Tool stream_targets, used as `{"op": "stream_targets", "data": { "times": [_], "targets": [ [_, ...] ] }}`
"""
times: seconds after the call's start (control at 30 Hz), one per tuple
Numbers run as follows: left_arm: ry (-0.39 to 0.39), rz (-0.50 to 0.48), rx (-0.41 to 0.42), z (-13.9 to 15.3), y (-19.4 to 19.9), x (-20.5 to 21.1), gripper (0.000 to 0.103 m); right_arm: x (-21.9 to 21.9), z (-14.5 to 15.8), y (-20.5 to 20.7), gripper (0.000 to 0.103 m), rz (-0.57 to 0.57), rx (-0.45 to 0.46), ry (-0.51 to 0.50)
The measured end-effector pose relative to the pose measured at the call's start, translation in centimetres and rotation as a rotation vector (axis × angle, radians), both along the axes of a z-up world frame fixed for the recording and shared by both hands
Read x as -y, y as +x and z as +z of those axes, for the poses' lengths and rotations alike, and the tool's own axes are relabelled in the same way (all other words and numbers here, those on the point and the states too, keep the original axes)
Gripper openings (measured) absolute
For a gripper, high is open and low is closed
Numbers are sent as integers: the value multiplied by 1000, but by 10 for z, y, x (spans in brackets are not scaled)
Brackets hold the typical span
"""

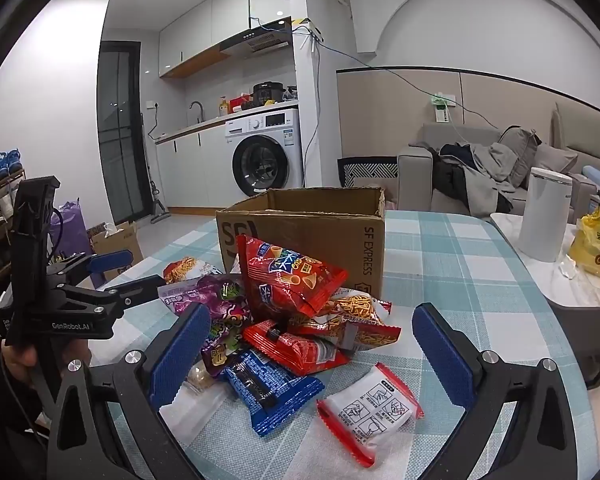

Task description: Organize snacks

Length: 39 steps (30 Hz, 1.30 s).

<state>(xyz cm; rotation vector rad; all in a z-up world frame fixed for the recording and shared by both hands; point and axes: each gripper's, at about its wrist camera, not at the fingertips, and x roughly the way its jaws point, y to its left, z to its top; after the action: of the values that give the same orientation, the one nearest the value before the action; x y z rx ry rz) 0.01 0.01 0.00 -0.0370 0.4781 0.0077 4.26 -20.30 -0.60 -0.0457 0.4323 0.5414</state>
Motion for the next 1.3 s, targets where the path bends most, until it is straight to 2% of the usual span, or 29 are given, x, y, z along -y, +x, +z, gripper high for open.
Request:
{"op": "stream_targets", "data": {
  "times": [1.3],
  "targets": [
    [6,1,-2,0,0,0,102,0,0,1,103,-2,-1,-8]
  ]
}}
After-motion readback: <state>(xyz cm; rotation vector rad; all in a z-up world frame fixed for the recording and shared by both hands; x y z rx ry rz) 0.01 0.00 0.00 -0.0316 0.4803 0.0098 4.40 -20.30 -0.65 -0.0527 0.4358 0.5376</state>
